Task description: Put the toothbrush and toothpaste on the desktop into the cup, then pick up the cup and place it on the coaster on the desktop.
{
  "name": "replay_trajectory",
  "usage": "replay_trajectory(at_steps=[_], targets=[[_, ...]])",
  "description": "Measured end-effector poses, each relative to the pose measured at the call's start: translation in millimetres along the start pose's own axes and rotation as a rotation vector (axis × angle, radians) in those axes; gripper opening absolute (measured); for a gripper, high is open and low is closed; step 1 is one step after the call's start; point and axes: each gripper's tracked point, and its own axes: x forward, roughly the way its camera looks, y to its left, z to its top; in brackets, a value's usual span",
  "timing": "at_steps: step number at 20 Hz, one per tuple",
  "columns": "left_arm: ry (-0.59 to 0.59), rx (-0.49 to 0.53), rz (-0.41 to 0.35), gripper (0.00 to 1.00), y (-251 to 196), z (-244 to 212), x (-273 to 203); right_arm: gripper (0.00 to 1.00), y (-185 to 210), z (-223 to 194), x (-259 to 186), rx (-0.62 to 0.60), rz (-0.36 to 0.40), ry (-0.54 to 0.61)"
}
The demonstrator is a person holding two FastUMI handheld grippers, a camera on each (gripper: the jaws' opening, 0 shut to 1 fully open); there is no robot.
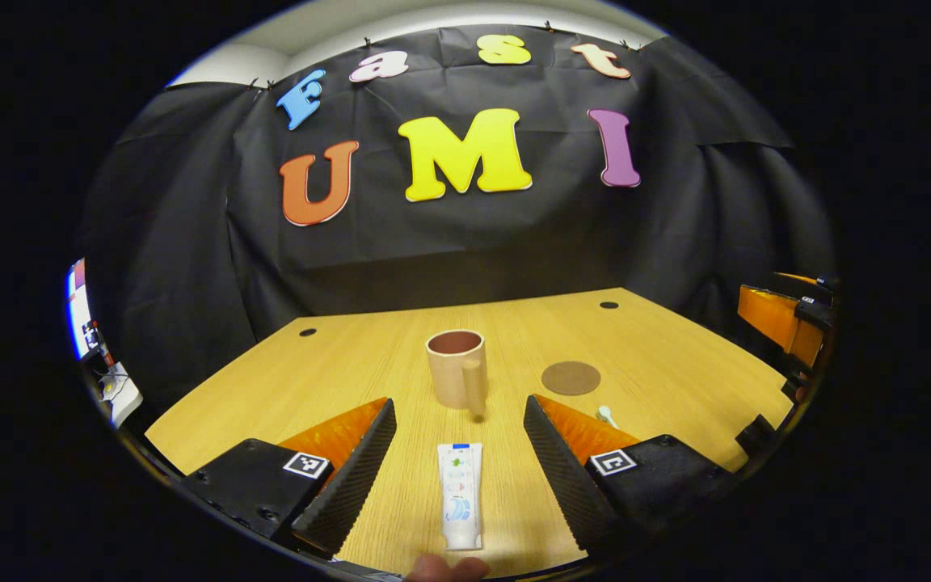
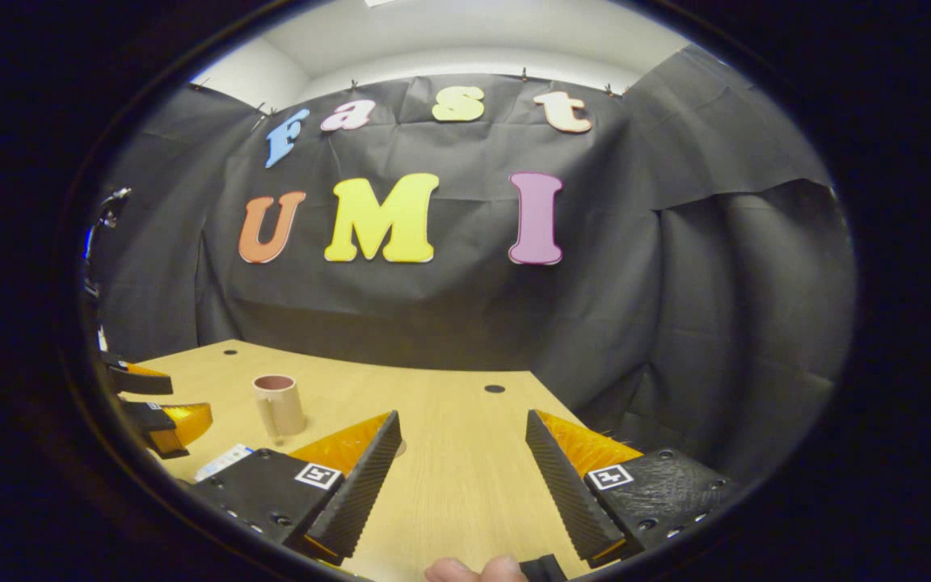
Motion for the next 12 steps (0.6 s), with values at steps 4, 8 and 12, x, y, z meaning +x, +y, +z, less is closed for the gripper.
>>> replay_trajectory(at_steps=[4,8,12], targets=[[0.132,-0.034,-0.017,1.00,2,-39,10,0.94,6,-13,1,-0.023,0.016,0.031],[0.277,-0.014,-0.023,1.00,4,-80,17,0.96,10,-29,6,-0.042,0.027,0.065],[0.348,-0.025,-0.031,1.00,3,-99,25,0.94,9,-42,8,-0.051,0.026,0.094]])
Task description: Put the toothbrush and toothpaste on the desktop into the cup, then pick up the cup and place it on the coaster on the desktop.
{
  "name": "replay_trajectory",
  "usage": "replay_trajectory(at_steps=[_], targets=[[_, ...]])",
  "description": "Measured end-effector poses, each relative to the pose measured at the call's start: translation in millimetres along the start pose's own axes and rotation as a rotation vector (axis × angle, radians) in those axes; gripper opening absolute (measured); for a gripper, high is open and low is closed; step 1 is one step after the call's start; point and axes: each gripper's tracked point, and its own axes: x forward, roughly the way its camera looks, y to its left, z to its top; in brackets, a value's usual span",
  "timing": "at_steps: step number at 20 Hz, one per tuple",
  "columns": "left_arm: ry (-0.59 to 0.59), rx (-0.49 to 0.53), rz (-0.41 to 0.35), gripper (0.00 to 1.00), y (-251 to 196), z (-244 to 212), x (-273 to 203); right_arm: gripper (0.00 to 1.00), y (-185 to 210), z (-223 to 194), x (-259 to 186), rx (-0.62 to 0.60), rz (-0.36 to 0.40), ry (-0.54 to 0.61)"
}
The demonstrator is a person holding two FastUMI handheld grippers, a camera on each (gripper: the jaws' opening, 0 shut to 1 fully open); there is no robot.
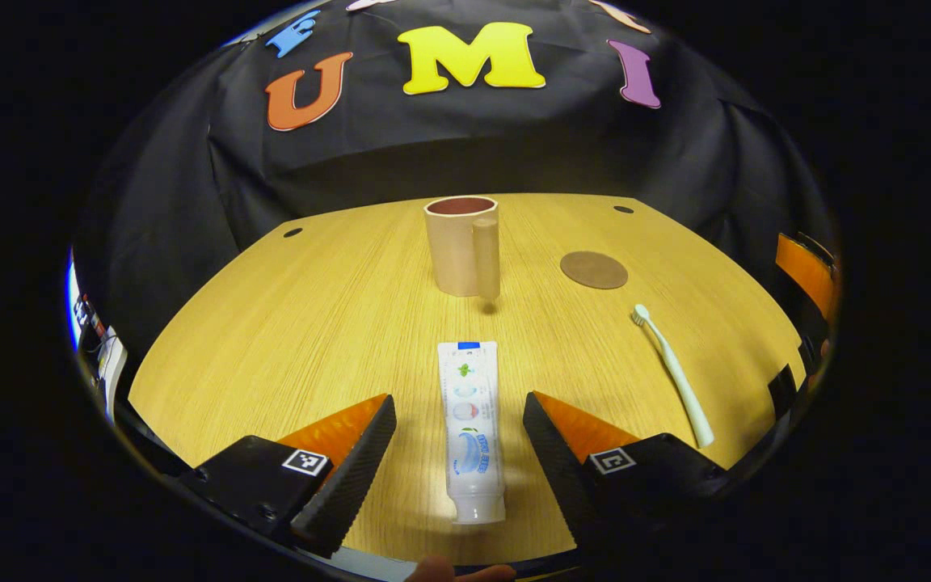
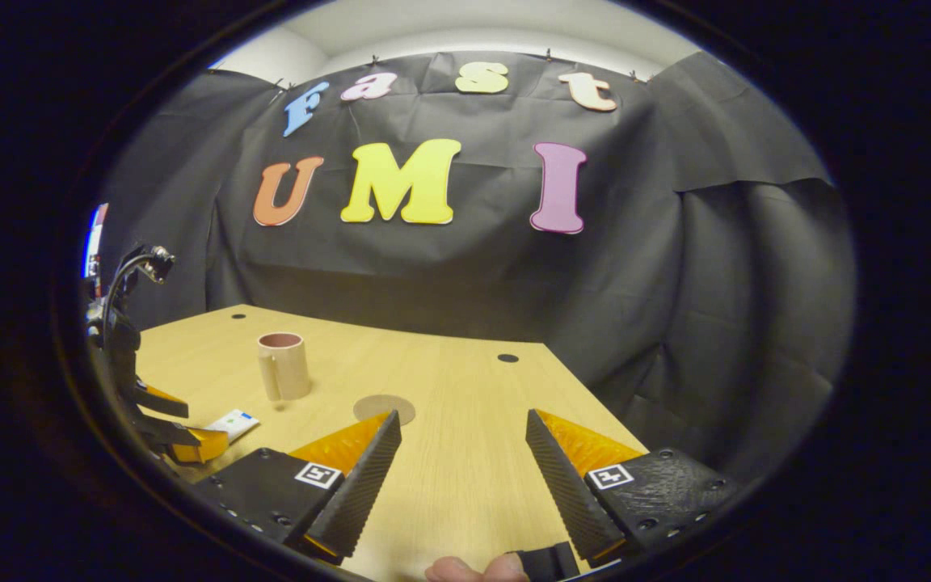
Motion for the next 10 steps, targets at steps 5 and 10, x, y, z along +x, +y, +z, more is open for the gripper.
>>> replay_trajectory(at_steps=[5,10], targets=[[0.074,-0.027,-0.006,0.89,-4,-13,6,0.95,4,-13,5,-0.010,0.007,0.036],[0.090,-0.052,-0.009,0.66,-8,-13,8,0.95,35,-27,5,0.003,0.109,0.091]])
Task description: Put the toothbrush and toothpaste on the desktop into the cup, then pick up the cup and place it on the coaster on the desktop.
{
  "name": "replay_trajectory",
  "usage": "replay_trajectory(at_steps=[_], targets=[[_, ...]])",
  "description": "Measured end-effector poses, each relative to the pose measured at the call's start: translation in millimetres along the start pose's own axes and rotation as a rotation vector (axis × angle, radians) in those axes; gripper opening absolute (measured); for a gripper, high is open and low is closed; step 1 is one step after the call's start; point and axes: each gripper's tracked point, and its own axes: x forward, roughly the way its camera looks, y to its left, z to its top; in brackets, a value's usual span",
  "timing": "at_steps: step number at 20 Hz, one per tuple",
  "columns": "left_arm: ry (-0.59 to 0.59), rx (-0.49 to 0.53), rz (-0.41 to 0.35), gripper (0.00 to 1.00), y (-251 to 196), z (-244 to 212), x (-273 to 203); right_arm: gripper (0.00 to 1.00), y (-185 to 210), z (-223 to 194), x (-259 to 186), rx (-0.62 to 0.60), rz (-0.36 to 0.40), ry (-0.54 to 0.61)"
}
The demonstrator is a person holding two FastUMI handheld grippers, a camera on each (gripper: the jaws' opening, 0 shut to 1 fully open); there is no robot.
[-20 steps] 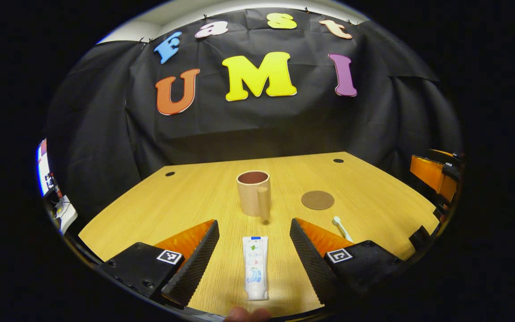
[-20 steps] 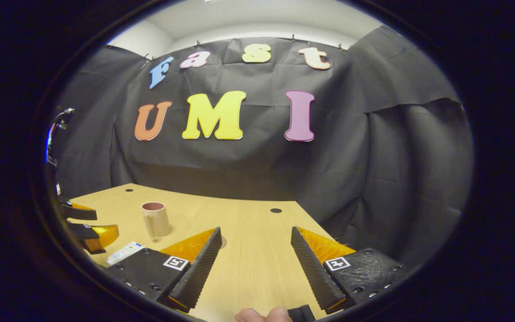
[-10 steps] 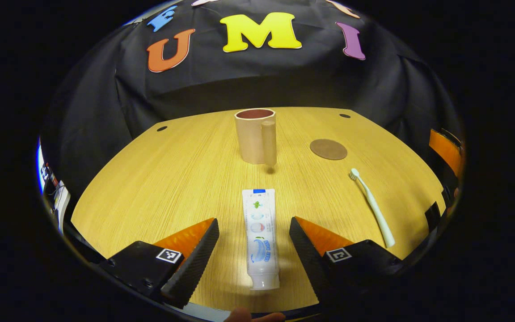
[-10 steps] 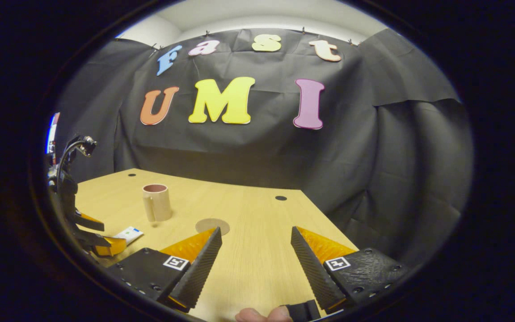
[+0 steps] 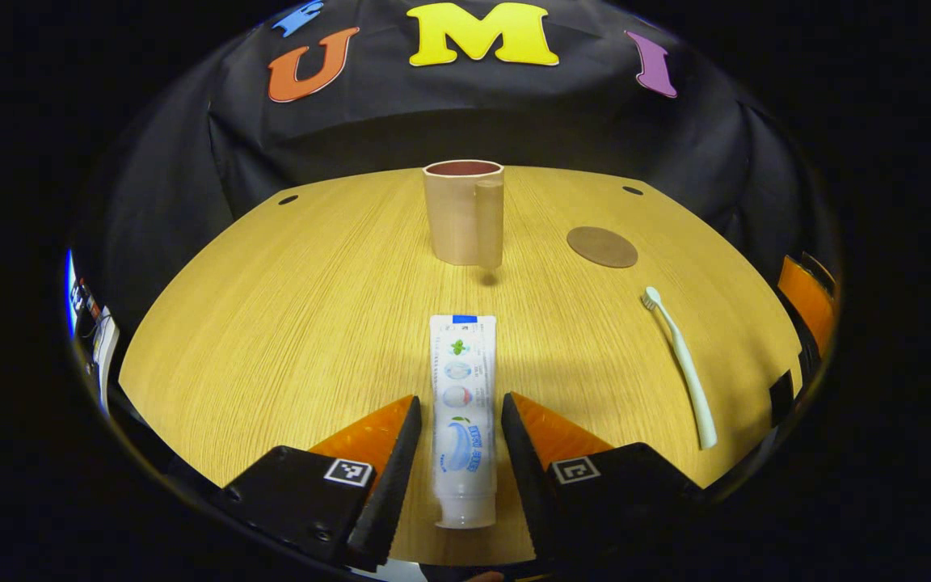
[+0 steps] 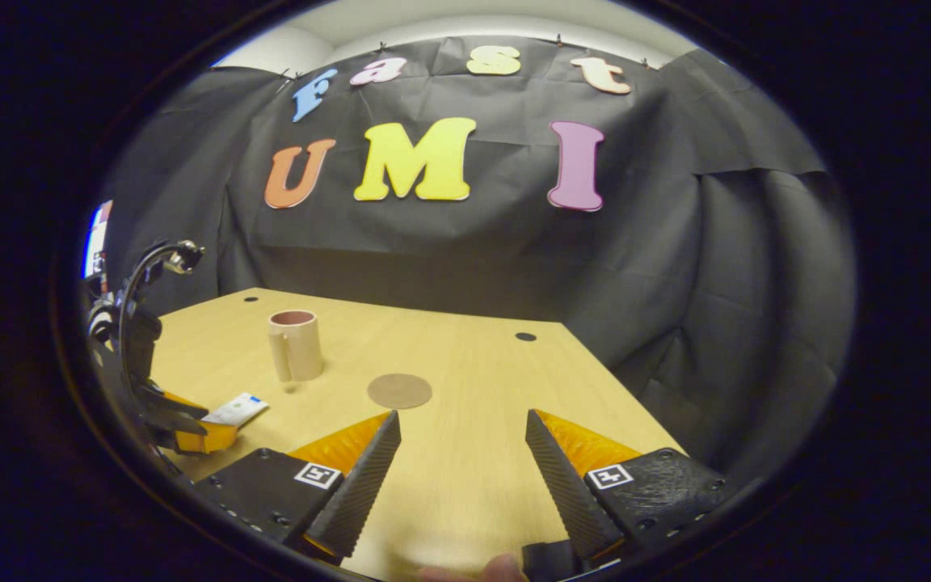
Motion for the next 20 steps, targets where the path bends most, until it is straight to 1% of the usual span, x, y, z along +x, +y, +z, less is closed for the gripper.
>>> replay_trajectory(at_steps=[1,2,3,4,6,8,9,10,11,12,13,14,15,17,18,19,20], targets=[[-0.002,-0.009,0.008,0.58,2,1,1,0.95,4,-2,2,0.003,0.016,0.012],[-0.001,-0.021,0.011,0.52,1,2,0,0.95,8,-5,3,0.001,0.023,0.023],[-0.001,-0.027,0.013,0.52,0,2,0,0.95,12,-10,4,-0.002,0.029,0.039],[-0.005,-0.029,0.014,0.46,0,1,1,0.95,17,-15,5,-0.011,0.047,0.060],[-0.012,-0.028,0.008,0.43,-2,2,1,0.95,28,-22,6,-0.016,0.085,0.089],[-0.018,-0.062,-0.016,0.41,-4,3,-2,0.96,32,-29,7,-0.010,0.098,0.116],[-0.022,-0.075,-0.029,0.40,-5,5,-6,0.95,36,-31,8,-0.007,0.102,0.127],[-0.033,-0.081,-0.031,0.36,-5,8,-8,0.95,39,-32,9,-0.005,0.106,0.139],[-0.048,-0.080,-0.028,0.39,-4,12,-12,0.95,41,-34,10,-0.004,0.107,0.150],[-0.067,-0.083,-0.027,0.39,-4,15,-17,0.95,43,-36,11,-0.004,0.111,0.156],[-0.086,-0.091,-0.031,0.43,-4,22,-22,0.95,46,-35,12,-0.003,0.112,0.161],[-0.101,-0.096,-0.035,0.39,-3,29,-26,0.96,49,-35,15,-0.002,0.112,0.167],[-0.121,-0.100,-0.038,0.39,-2,37,-31,0.95,51,-38,18,0.001,0.111,0.176],[-0.163,-0.100,-0.039,0.39,-2,48,-39,0.95,59,-41,24,0.012,0.112,0.198],[-0.184,-0.097,-0.038,0.43,-1,55,-45,0.95,62,-43,27,0.016,0.104,0.214],[-0.203,-0.091,-0.037,0.39,-1,60,-48,0.95,64,-44,31,0.022,0.095,0.223],[-0.218,-0.085,-0.037,0.39,-2,64,-50,0.95,67,-45,36,0.023,0.086,0.236]])
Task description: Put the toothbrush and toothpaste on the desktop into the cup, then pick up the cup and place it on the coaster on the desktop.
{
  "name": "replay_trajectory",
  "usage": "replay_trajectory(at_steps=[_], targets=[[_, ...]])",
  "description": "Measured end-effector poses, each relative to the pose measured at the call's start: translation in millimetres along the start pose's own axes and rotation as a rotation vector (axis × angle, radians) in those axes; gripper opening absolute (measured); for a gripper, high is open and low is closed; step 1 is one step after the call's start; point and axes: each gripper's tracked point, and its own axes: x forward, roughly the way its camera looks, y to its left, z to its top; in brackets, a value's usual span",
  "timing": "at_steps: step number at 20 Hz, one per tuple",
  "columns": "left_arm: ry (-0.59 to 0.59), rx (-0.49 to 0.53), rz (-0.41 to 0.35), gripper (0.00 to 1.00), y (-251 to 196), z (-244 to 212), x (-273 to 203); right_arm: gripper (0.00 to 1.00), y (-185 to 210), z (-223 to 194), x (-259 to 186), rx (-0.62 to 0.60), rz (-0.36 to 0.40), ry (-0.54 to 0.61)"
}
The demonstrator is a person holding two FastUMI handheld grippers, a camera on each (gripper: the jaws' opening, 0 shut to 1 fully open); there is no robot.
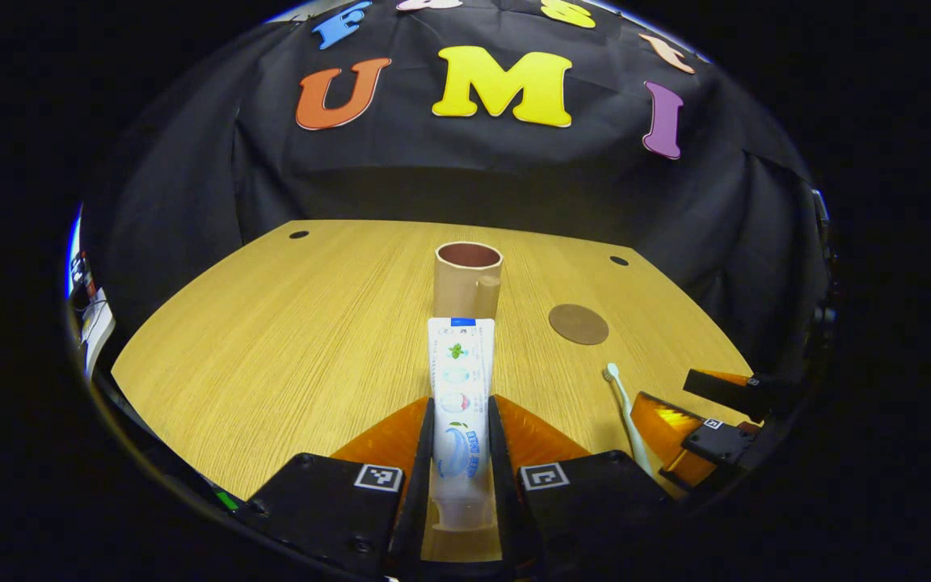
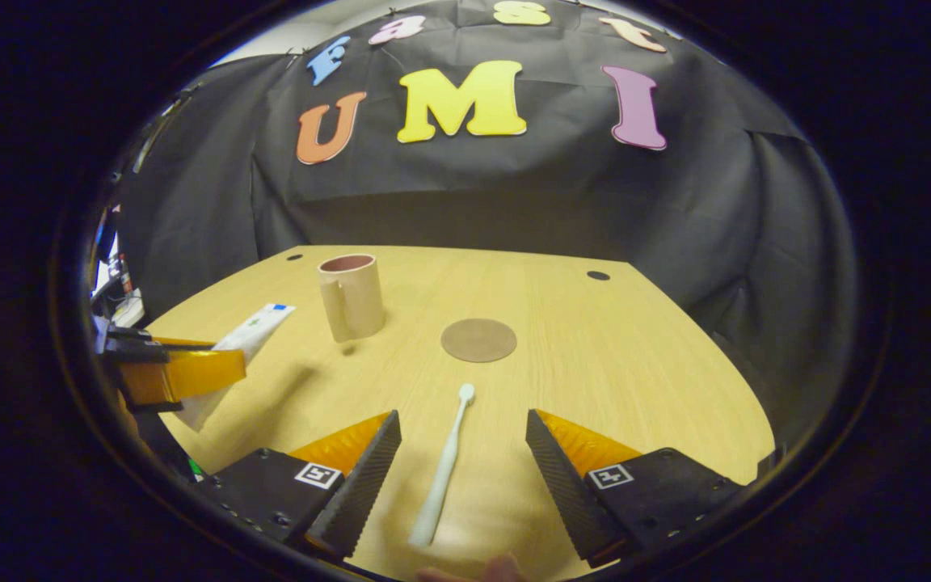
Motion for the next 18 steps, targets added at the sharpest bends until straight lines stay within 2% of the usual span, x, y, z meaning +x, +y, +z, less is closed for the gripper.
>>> replay_trajectory(at_steps=[6,8,10,11,12,13,14,15,16,18], targets=[[-0.044,-0.004,-0.016,0.39,1,14,-3,0.93,5,-11,33,-0.006,-0.061,0.066],[-0.050,-0.005,-0.011,0.39,4,16,-2,0.84,8,-12,45,0.003,-0.064,0.096],[-0.051,-0.010,-0.007,0.39,7,19,0,0.73,5,-20,51,0.023,-0.074,0.139],[-0.051,-0.013,-0.006,0.39,8,20,2,0.61,6,-19,51,0.050,-0.064,0.138],[-0.052,-0.014,-0.004,0.39,10,21,4,0.55,5,-19,53,0.063,-0.067,0.148],[-0.054,-0.015,-0.001,0.39,12,22,4,0.38,6,-19,53,0.073,-0.064,0.149],[-0.056,-0.015,0.001,0.39,12,22,6,0.30,8,-18,53,0.080,-0.058,0.147],[-0.061,-0.017,0.000,0.39,12,25,8,0.13,8,-19,52,0.086,-0.052,0.146],[-0.072,-0.015,-0.004,0.39,11,28,9,0.05,9,-18,52,0.082,-0.043,0.147],[-0.092,-0.008,-0.008,0.39,10,35,13,0.03,8,-17,50,0.123,-0.012,0.148]])
